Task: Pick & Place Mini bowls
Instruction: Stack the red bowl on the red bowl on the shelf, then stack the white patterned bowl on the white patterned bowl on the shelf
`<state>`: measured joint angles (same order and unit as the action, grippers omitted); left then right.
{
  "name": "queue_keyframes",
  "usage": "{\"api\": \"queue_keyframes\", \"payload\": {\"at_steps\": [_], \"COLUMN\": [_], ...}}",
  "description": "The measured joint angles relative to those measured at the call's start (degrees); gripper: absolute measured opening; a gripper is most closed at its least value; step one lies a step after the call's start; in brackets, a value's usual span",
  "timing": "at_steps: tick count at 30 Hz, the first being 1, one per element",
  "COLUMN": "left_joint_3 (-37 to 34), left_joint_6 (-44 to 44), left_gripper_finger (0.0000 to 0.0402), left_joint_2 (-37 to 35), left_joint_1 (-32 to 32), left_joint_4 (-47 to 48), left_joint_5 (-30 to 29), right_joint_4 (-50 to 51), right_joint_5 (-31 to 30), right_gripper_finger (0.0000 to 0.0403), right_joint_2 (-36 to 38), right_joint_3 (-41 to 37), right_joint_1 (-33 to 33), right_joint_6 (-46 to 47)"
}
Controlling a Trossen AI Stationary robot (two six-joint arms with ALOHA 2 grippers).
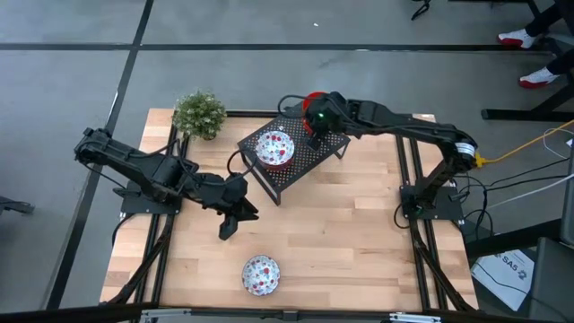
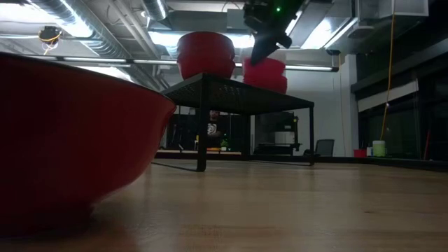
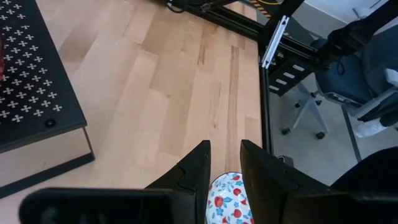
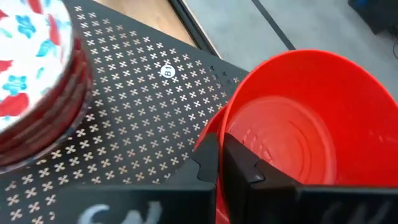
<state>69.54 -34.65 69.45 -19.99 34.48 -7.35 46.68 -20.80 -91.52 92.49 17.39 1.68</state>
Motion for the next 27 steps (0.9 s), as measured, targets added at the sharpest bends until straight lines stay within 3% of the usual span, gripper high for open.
{"api": "queue_keyframes", "payload": {"at_steps": [14,20,27], "left_joint_3": [0.0,0.0,0.0], "left_joint_6": [0.5,0.5,0.5], "left_gripper_finger": [0.0082,0.0082,0.0082], "left_joint_2": [0.0,-0.1,-0.1], "left_joint_1": [0.0,0.0,0.0], "left_joint_4": [0.0,0.0,0.0], "left_joint_5": [0.0,0.0,0.0], "right_joint_4": [4.7,4.8,7.1], "right_joint_5": [0.0,0.1,10.6], "right_gripper_finger": [0.0036,0.007,0.0141], "right_joint_2": [-1.1,-1.1,-0.2], "right_joint_3": [0.0,0.0,1.3], "right_joint_1": [1.9,1.8,1.9], "right_joint_6": [3.8,3.7,-0.9]}}
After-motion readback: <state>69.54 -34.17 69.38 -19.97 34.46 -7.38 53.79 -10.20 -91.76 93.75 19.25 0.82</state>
